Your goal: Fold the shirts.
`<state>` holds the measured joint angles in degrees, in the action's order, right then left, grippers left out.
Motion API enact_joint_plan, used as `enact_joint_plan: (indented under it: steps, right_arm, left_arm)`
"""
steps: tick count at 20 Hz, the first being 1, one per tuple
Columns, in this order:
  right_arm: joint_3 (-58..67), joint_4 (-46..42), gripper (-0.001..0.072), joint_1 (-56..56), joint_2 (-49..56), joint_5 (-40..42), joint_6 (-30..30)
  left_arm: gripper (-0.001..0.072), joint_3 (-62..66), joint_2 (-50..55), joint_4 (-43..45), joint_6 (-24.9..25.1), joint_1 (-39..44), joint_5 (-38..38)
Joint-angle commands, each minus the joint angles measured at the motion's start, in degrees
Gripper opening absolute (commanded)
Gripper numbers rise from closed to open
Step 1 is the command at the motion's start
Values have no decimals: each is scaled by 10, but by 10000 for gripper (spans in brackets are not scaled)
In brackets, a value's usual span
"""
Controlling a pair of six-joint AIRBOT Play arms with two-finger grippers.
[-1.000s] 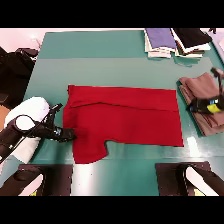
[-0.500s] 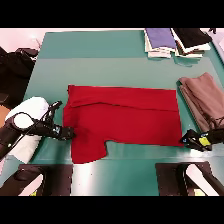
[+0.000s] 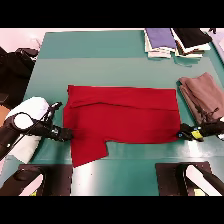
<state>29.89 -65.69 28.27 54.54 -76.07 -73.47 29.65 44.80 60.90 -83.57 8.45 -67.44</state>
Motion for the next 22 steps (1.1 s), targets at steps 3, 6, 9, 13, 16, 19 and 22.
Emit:
enact_joint_plan:
  steps: [3, 6, 9, 13, 16, 19, 22]
  right_arm:
    - [58, -77, 18, -55, -105, -87, -1]
    - [67, -95, 18, -53, -170, -136, -2]
    - [75, -94, 18, -54, -202, -120, -15]
    - [110, -76, 18, -68, -135, -51, -17]
    - [165, -74, 18, -105, -40, -6, -28]
    - [238, -74, 18, -137, 66, 12, -46]
    - [311, -73, 18, -165, 158, 20, -52]
  left_arm:
    - [22, 4, -107, 56, -52, 0, -95]
    - [24, 4, -172, 56, -67, 0, -186]
    - [24, 14, -175, 57, -75, 0, -179]
    - [23, 56, -114, 82, -75, 0, -28]
    - [24, 110, -17, 98, -58, 0, 45]
    - [25, 172, 104, 115, -39, 0, 99]
    - [25, 218, 190, 115, -17, 0, 148]
